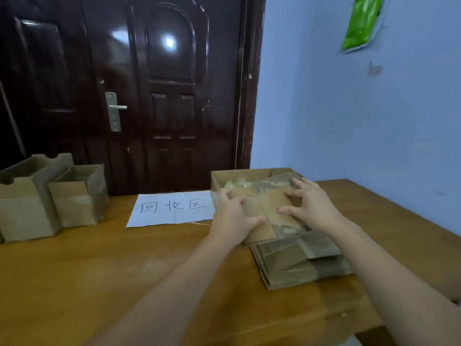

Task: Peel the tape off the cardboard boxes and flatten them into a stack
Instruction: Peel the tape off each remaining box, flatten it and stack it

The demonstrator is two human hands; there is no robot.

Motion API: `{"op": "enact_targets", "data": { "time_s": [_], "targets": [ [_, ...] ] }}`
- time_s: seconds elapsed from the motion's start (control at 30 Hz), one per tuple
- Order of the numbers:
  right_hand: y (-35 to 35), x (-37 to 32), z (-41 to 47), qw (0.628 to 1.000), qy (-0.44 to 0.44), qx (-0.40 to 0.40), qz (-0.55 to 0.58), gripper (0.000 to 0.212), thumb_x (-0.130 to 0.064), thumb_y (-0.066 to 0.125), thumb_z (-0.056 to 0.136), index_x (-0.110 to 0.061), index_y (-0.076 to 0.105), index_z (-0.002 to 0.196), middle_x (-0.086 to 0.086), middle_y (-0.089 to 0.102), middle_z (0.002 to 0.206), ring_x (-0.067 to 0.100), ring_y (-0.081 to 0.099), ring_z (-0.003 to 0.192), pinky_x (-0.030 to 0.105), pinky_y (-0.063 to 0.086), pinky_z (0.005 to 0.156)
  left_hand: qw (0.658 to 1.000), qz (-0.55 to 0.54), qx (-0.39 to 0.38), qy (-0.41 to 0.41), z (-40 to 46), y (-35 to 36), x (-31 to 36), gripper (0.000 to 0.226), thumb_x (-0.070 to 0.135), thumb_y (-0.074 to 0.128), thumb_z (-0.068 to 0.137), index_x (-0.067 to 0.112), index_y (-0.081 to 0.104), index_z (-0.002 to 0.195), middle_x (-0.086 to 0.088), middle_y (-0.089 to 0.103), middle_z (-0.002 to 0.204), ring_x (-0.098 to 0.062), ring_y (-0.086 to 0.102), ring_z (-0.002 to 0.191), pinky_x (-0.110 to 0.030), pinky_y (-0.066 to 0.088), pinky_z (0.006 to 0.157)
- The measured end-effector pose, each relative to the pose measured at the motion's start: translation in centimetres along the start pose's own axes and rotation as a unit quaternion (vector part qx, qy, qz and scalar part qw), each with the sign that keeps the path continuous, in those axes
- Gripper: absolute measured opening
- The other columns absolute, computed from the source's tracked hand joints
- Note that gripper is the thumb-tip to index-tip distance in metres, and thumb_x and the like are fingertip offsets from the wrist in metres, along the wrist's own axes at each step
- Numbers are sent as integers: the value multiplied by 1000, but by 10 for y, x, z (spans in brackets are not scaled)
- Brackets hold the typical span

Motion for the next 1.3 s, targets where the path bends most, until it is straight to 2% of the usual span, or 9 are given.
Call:
{"op": "enact_targets", "data": {
  "time_s": [0.17, 0.27, 0.43, 0.57, 0.7, 0.9, 1.03, 1.13, 1.3],
  "targets": [
    [-1, 69, 0, 999, 29, -35, -19, 71, -51, 79, 81, -19, 59, 142, 5, 33, 164, 23, 19, 154, 37, 15, 124, 991, 70, -105, 36, 14, 73, 25, 88, 72, 67, 83, 17, 49, 149, 2, 20, 158, -32, 51, 131, -46, 39, 111],
    [23, 98, -6, 996, 44, -79, -27, 70, -51, 74, 86, -19, 56, 146, 3, 32, 164, 22, 17, 155, 40, 15, 125, 975, 123, -178, 56, 10, 107, 20, 75, 67, 56, 94, 15, 46, 148, -5, 20, 157, -36, 53, 126, -48, 41, 110],
    [64, 130, -15, 990, 62, -130, 6, 56, -47, 63, 97, -21, 56, 146, 1, 34, 163, 23, 29, 151, 38, 18, 123, 941, 285, -115, 138, 3, 126, 16, 68, 71, 28, 99, 27, 55, 143, 0, 46, 150, -33, 37, 134, -50, 31, 108],
    [73, 137, -13, 988, 66, -136, 24, 53, -47, 62, 98, -24, 55, 146, -2, 36, 162, 22, 35, 148, 38, 24, 121, 958, 224, -139, 111, 6, 136, 2, 69, 72, 29, 99, 31, 45, 152, 7, 35, 162, -24, 24, 151, -48, 22, 121],
    [74, 136, -10, 986, 73, -147, 21, 52, -48, 61, 99, -24, 55, 145, 0, 48, 155, 23, 44, 141, 35, 33, 115, 972, 174, -133, 91, 8, 138, -6, 69, 74, 36, 96, 32, 46, 150, 7, 40, 159, -19, 30, 149, -44, 25, 123],
    [64, 121, -11, 978, 85, -187, -39, 53, -47, 54, 103, -23, 49, 150, 6, 49, 153, 28, 47, 138, 39, 39, 113, 972, 139, -172, 85, 7, 131, -2, 69, 73, 47, 94, 31, 47, 150, 7, 39, 158, -19, 32, 147, -44, 27, 121],
    [46, 95, -7, 974, 59, -181, -121, 55, -37, 61, 101, -25, 46, 152, 4, 39, 161, 29, 42, 143, 46, 39, 115, 965, 108, -218, 97, 7, 109, 3, 67, 59, 62, 94, 29, 47, 152, 4, 32, 165, -19, 31, 149, -39, 28, 122],
    [33, 56, 2, 981, 4, -142, -129, 51, -27, 58, 103, -31, 46, 152, 1, 30, 166, 27, 36, 147, 43, 34, 119, 964, 133, -193, 123, 8, 74, 5, 67, 58, 62, 95, 32, 44, 154, 4, 29, 167, -19, 30, 151, -42, 28, 123],
    [37, -43, 18, 985, -115, -94, -89, 51, -37, 46, 107, -26, 38, 157, 0, 35, 163, 22, 29, 151, 41, 25, 121, 963, 178, -134, 148, 6, -14, -9, 70, 59, 53, 100, 26, 34, 159, 6, 31, 166, -18, 32, 150, -36, 29, 120]
  ]
}}
Point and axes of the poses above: each hand's wrist, its own z-axis towards the middle knuckle, its own y-axis out of the palm, x = y × z, the point moved 6 cm from there along z, towards the middle knuckle
